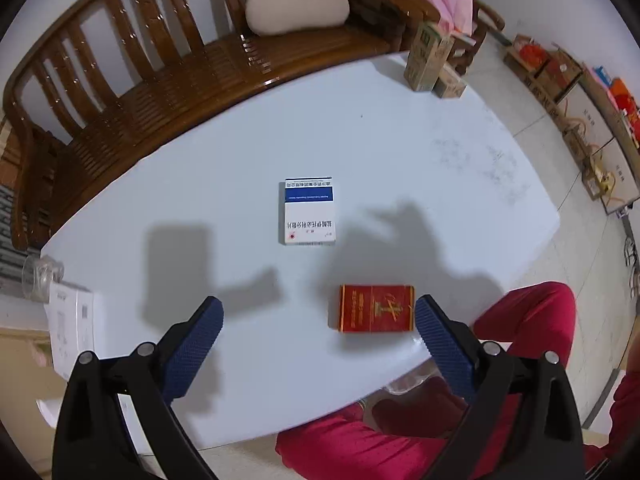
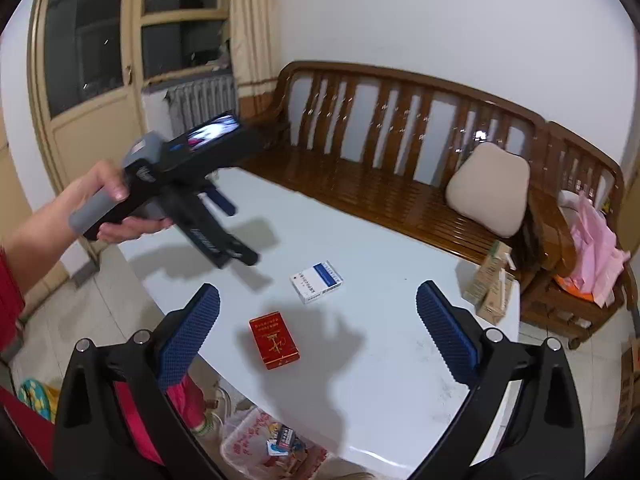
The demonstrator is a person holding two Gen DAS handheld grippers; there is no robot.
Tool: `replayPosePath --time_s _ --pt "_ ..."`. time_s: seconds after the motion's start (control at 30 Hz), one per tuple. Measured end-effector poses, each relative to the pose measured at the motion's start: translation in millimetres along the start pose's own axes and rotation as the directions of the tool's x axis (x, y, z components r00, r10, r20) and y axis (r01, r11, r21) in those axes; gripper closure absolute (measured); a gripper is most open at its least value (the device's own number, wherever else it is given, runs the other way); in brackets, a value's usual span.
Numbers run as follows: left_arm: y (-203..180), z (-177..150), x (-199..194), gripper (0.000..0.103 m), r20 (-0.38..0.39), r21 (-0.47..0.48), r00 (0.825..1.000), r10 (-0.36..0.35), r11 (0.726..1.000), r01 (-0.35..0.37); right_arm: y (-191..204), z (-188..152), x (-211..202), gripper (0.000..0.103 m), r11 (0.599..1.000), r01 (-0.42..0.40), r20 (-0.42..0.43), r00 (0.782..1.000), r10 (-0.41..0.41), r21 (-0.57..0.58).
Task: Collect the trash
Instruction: 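Raise both open tools back over the table toward the medicine box and red box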
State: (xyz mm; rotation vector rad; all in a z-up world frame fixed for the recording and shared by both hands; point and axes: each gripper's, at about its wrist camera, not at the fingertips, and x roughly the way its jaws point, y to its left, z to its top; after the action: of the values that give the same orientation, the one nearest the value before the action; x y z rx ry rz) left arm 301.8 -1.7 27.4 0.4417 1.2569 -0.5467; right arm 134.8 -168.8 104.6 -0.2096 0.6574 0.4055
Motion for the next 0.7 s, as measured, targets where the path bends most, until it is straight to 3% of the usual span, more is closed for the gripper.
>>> replayPosePath --time_s 0.4,0.6,0.7 --pt "-1.2 40.5 87.2 0.009 -0.149 0.045 0.989 -0.010 0.999 0.017 9.1 -7.7 83.0 0.007 0.990 -0.113 -0.142 0.985 0.101 -0.083" --pt "1.3 50.6 122.3 0.009 -0.192 0.056 0.981 -0.008 0.998 0.019 21.5 -22.7 123.7 0.007 0.978 -0.187 -0.230 0.960 0.161 -0.097" --pt "3.2 52.5 138.7 0.009 -0.212 0.058 0.977 -0.005 0.998 0.018 29.2 -33.2 147.5 0.007 0.968 -0.231 -0.291 0.937 0.196 -0.094"
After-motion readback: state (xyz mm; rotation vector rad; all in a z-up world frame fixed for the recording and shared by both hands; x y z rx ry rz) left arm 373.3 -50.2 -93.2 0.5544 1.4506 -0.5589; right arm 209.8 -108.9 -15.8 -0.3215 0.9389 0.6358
